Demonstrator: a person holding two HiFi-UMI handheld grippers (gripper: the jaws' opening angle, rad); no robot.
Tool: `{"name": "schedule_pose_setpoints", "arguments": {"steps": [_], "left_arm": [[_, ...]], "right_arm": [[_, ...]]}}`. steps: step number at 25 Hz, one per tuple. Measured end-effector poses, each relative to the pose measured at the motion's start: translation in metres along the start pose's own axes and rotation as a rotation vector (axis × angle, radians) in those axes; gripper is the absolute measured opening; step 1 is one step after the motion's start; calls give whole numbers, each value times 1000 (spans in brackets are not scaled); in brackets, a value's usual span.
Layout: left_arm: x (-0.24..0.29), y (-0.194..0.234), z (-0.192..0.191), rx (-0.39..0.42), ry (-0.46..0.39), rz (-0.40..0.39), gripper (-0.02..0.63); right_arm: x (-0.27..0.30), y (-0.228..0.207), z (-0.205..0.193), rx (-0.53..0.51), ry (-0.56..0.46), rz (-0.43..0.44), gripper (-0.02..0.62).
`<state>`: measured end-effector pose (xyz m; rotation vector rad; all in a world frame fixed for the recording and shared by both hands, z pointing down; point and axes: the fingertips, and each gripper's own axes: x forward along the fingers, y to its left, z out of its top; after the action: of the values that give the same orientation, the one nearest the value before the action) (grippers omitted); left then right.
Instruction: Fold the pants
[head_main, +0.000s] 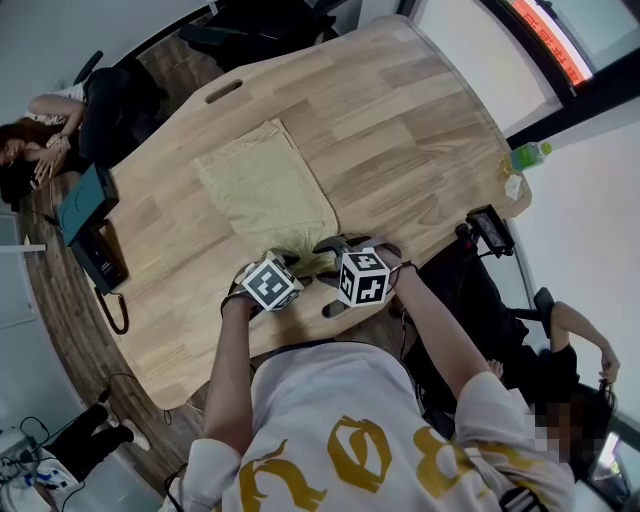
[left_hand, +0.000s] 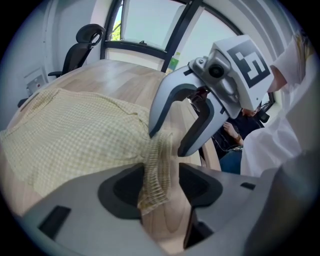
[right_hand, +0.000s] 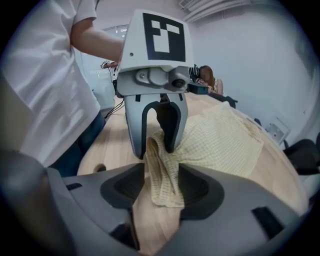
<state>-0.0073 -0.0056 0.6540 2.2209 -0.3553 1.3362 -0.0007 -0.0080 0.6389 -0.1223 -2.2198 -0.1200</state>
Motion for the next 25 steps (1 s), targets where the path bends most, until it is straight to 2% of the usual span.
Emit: {"name": "schedule_pose_setpoints", "arguments": {"steps": [2, 7, 12, 16, 18, 19, 21, 25], "left_arm": [[1, 0, -1, 14, -2, 3, 229], [2, 0, -1, 58, -12, 24, 224], [4, 3, -3, 144, 9, 83, 187], [4, -1, -5, 174, 29, 79, 206], [5, -2, -4, 183, 30, 78, 232], [5, -2, -4, 183, 27, 82, 233], [5, 0, -3, 174, 19, 98, 207], [5, 3, -2, 143, -16, 114, 172]], "right_arm": [[2, -1, 0, -48, -7, -22, 204], [11, 4, -11, -131, 18, -7, 218], [13, -2, -13, -215, -1, -87, 209], [13, -5, -13, -171, -16, -98, 195], [12, -11, -13, -118, -24, -105, 131], [12, -13, -13, -81, -31, -98, 121], [11, -16, -12, -14, -45, -71, 115], [11, -16, -13, 36, -62, -35, 106]]}}
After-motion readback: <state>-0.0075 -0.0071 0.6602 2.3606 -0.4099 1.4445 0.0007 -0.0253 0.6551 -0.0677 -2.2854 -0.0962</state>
